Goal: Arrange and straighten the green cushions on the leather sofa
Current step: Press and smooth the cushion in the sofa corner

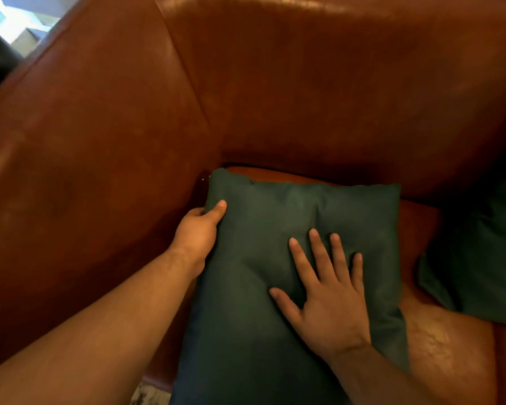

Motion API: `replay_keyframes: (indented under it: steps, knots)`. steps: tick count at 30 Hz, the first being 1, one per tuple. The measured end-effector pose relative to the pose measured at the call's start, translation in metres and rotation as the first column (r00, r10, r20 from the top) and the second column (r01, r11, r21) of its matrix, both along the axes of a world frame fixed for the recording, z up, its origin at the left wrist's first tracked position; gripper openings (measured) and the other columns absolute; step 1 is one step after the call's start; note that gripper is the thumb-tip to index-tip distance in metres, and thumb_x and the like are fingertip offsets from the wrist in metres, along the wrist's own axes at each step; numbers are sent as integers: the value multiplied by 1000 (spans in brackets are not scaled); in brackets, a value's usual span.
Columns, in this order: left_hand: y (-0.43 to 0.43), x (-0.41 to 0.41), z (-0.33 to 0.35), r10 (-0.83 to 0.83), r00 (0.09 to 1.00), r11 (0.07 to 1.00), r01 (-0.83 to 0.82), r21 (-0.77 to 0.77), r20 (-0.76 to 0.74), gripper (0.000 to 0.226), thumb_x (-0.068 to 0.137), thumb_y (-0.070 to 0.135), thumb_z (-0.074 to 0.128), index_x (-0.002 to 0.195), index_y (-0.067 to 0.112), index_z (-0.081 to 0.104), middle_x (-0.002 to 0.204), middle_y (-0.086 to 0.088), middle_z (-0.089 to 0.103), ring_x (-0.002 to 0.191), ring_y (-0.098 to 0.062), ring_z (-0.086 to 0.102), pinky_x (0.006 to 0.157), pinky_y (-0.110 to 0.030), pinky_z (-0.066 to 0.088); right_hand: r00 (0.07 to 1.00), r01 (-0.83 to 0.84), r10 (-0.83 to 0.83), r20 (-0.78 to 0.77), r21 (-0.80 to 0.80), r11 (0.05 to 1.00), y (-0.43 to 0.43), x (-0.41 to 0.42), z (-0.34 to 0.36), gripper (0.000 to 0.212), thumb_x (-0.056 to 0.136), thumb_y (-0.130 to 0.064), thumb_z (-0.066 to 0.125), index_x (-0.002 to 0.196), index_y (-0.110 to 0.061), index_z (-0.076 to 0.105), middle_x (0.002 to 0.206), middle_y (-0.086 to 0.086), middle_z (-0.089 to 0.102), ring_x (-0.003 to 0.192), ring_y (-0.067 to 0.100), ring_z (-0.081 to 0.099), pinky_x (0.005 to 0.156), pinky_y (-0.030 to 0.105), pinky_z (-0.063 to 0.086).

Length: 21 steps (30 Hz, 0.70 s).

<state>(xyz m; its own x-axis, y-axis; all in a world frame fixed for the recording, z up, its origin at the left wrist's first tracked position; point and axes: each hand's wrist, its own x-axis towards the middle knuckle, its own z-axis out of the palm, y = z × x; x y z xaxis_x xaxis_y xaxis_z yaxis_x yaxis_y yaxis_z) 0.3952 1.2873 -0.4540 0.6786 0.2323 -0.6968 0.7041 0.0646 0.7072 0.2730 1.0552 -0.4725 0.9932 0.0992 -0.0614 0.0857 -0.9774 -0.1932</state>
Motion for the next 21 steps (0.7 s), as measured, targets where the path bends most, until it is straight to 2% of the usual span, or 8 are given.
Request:
replay_keyframes:
  steps: [3,5,7,10,12,16,19,21]
  knots:
    - [-2,4,-10,9,999,983,-16,181,41,23,99,44,71,104,22,68,107,-3,77,102,-25,74,88,-40,60,1000,15,-15,-4,31,999,-1,6,-2,88,93,-86,32,167,-39,26,177,0,21,164,33,11,127,67,13]
    - [-4,4,-17,-9,996,932,-25,362,91,33,99,50,69,96,18,64,99,-3,72,101,-31,71,89,-42,58,1000,18,-18,-19,46,999,-1,10,-4,89,93,-87,33,168,-39,25,177,-1,19,164,32,11,127,67,14]
    - [-3,3,-16,3,997,910,-37,413,83,55,90,66,71,101,12,63,98,-5,72,101,-34,70,91,-45,57,999,25,-23,-38,51,998,-3,12,-6,89,93,-87,33,168,-39,25,178,-1,19,164,32,11,126,67,16]
    - [2,-9,-8,-48,997,997,52,48,-67,97,56,87,82,126,22,62,117,-2,76,107,-26,75,98,-47,60,997,17,-14,-76,36,999,-6,16,-7,89,93,-87,31,167,-38,29,176,-1,23,164,32,14,125,67,19]
    - [5,-22,-9,-153,987,974,143,-175,-48,112,42,74,98,137,28,61,120,-1,80,108,-24,79,92,-45,64,991,10,-9,-136,10,1000,-2,22,0,88,92,-88,30,166,-40,30,176,0,26,164,32,15,126,65,18]
    - [8,-35,-21,-133,990,988,130,87,39,109,30,58,106,126,29,64,113,4,81,101,-15,79,93,-43,64,964,-10,1,-266,-32,999,8,33,20,90,88,-91,22,166,-46,25,176,-5,21,164,28,8,129,63,12]
    - [5,-38,-26,-134,986,964,108,243,95,100,37,58,104,125,31,62,113,9,77,103,-9,75,97,-39,62,985,7,-15,-171,-44,999,10,45,39,81,90,-84,33,157,-41,46,169,-1,39,159,33,28,124,67,21]
    - [3,-44,-29,-142,983,950,103,294,114,103,36,70,100,124,39,57,113,15,75,102,0,73,92,-29,60,996,-38,37,-86,-2,999,11,42,39,77,95,-77,38,156,-32,47,169,3,38,159,33,27,127,64,18]
